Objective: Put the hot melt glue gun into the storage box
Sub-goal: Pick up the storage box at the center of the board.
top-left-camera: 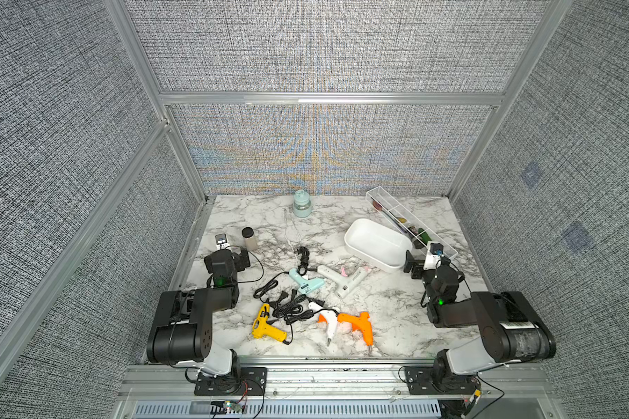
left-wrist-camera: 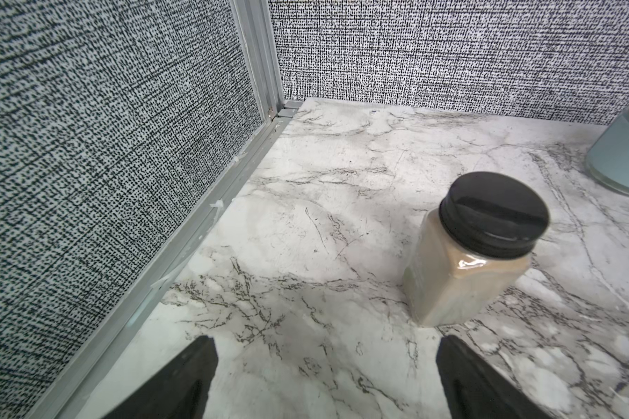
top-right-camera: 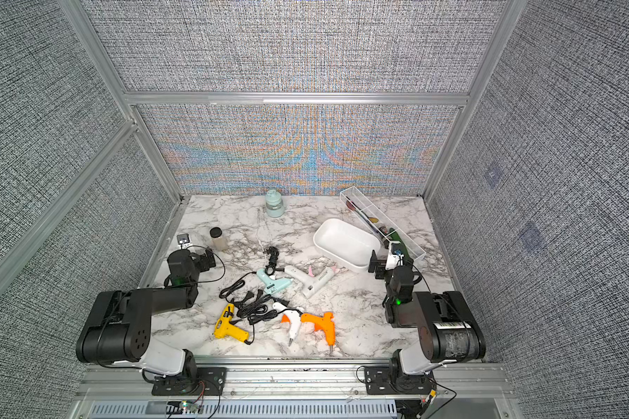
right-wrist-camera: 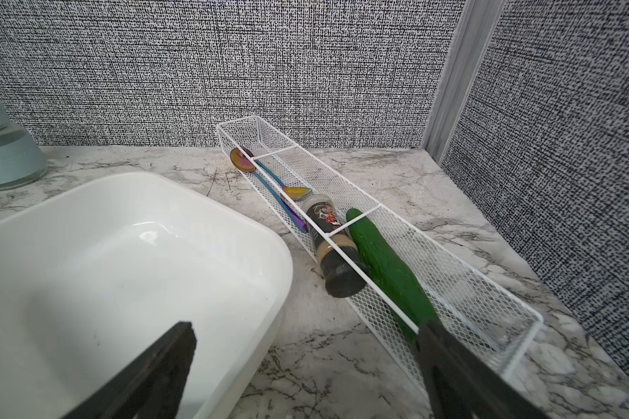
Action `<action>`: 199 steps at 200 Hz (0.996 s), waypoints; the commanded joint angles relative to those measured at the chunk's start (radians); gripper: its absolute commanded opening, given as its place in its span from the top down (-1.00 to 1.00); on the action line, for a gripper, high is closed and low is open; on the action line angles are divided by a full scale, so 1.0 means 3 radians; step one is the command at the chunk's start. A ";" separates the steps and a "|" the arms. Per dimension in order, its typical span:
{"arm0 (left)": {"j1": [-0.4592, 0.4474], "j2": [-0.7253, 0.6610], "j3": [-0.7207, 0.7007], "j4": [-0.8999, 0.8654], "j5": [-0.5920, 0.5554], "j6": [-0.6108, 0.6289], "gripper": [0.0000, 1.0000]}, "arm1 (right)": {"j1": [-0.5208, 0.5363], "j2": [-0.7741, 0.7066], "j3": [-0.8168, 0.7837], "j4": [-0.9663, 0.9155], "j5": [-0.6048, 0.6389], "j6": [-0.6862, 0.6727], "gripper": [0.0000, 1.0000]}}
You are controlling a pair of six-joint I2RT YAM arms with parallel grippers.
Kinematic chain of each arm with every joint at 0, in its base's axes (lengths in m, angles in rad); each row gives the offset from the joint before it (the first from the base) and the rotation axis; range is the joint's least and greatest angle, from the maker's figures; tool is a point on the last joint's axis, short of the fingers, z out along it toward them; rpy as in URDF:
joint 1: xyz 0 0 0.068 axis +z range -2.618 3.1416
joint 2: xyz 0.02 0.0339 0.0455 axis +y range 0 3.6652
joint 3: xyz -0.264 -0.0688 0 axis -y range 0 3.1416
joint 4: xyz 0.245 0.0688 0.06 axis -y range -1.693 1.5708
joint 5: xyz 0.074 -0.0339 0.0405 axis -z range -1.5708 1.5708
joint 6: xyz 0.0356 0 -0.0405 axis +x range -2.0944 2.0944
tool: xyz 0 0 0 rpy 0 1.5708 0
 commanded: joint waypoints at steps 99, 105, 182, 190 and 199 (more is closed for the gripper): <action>-0.0055 -0.0275 0.0693 -0.1291 0.0581 0.0333 -0.98 | 0.0079 -0.0250 0.1588 -0.2527 0.0186 0.0069 -0.98; -0.0105 -0.0337 0.0855 -0.1543 0.0543 0.0321 -0.95 | 0.0095 -0.0186 0.1785 -0.2760 0.0306 0.0134 -0.99; -0.0172 -0.0559 0.2082 -0.3661 0.0505 -0.0304 -0.71 | 0.0240 0.0318 0.2645 -0.4479 -0.0006 0.1807 -0.94; -0.0174 -0.0554 0.2087 -0.3713 0.0500 -0.0305 -0.71 | 0.0252 0.0423 0.2723 -0.4580 -0.0005 0.1870 -0.93; -0.0175 -0.0541 0.2083 -0.3735 0.0515 -0.0300 -0.71 | 0.0252 0.0521 0.2787 -0.4634 0.0011 0.1906 -0.92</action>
